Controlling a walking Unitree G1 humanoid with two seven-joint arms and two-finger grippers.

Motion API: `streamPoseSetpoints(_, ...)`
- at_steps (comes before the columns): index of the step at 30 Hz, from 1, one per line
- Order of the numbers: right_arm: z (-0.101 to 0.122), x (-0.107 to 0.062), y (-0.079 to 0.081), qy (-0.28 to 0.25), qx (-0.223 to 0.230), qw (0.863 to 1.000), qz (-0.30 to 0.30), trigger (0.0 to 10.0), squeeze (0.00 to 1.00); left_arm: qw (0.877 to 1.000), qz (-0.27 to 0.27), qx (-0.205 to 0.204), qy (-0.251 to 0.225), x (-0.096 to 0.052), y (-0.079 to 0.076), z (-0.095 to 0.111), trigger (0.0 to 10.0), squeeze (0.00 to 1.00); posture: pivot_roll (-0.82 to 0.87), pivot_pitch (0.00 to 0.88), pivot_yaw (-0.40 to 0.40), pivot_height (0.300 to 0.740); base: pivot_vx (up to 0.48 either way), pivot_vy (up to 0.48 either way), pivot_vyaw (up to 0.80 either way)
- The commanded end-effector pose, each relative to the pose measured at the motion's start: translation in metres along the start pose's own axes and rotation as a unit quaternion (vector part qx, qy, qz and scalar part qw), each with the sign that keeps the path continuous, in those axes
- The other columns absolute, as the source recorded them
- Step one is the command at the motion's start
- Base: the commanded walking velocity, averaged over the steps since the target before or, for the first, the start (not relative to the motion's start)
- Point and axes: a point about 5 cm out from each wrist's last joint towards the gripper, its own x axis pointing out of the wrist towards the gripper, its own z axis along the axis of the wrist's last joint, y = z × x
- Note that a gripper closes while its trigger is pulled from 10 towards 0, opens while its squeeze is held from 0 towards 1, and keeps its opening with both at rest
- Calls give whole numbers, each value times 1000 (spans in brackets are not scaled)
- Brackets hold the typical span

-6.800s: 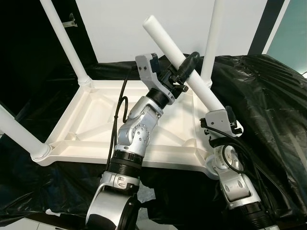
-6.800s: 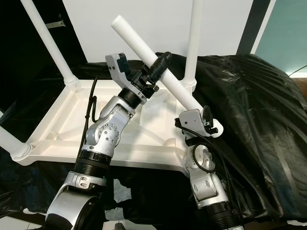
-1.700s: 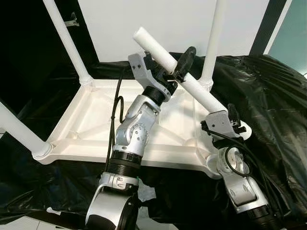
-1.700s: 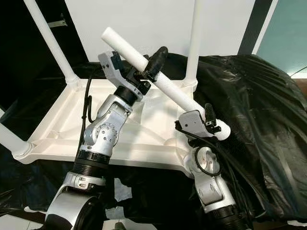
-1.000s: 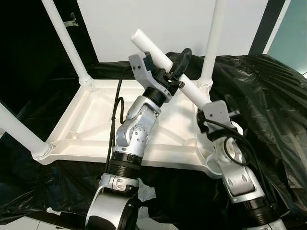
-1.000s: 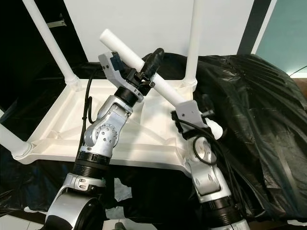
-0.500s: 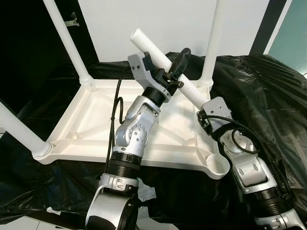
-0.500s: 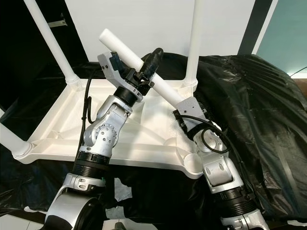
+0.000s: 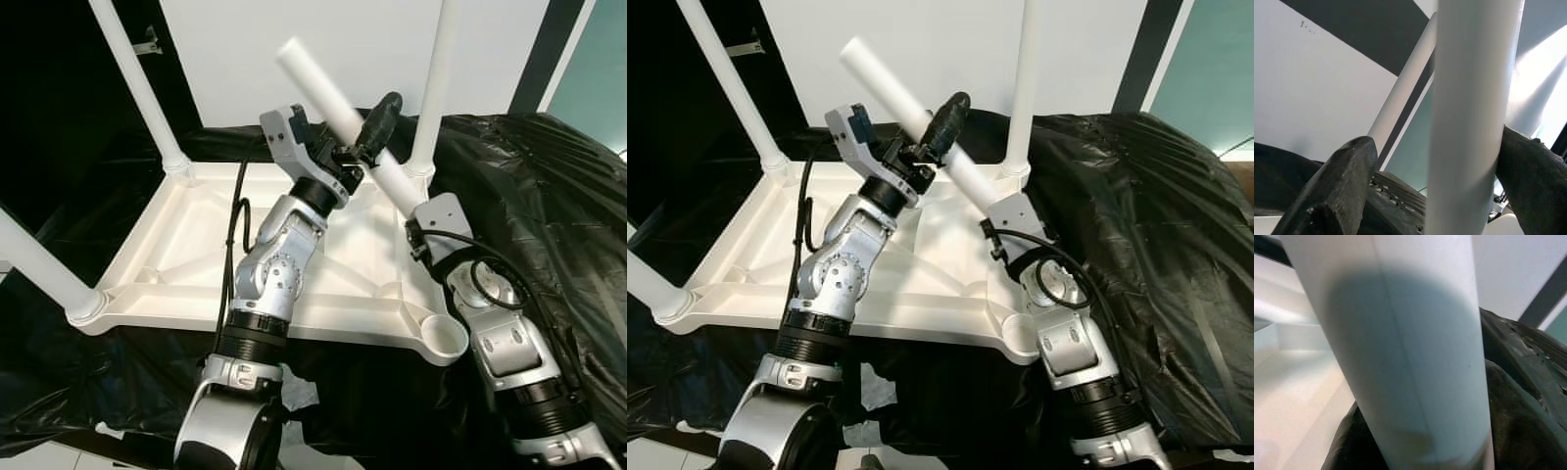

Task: Building children table

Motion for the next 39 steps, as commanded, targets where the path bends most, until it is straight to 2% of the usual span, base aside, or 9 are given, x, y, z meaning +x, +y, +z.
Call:
streamPoseSetpoints(1, -2, -3, -2, 0, 10, 1000, -29, 0, 0, 1000, 1, -18, -9, 3, -6, -5, 10000, 0, -109, 0, 63, 740, 0, 0, 0)
streamPoseSetpoints(8, -20, -9, 8, -1, -2, 994, -106, 0, 0, 1000, -1, -19, -8, 5, -7, -5, 10000, 0, -100, 0, 63, 740, 0, 0, 0)
streamPoseSetpoints(19, -18, -5, 22, -14, -15, 996, -91, 0, 0, 1000, 0, -16, -10, 3, -6, -4, 10000, 0, -86, 0, 56, 740, 0, 0, 0)
streamPoseSetpoints(20, -16, -5, 24, -18, -17, 996, -85, 0, 0, 1000, -2, -16, -12, 3, -7, -3, 863, 0, -87, 0, 55, 740, 0, 0, 0)
streamPoseSetpoints(23, -15, -4, 24, -19, -18, 996, -81, 0, 0, 1000, -4, -17, -14, 2, -7, -3, 863, 0, -89, 0, 55, 740, 0, 0, 0)
streamPoseSetpoints(24, -14, -4, 25, -21, -22, 997, -78, 4157, 0, 1000, -8, -18, -14, 2, -8, -3, 0, 0, -91, 0, 55, 740, 0, 0, 0)
streamPoseSetpoints(25, -14, -4, 26, -23, -28, 996, -76, 10000, 0, 1000, -11, -19, -15, 2, -8, -3, 0, 0, -95, 0, 54, 740, 0, 0, 0)
streamPoseSetpoints(38, -10, -3, 19, -23, -23, 996, -81, 10000, 0, 999, -18, -23, -15, 1, -11, -6, 0, 0, -99, 0, 38, 740, 0, 0, 0)
streamPoseSetpoints(39, -8, -3, 18, -18, -11, 997, -79, 10000, 1000, 999, -16, -24, -16, 0, -11, -7, 0, 0, -97, 0, 33, 740, 0, 0, 0)
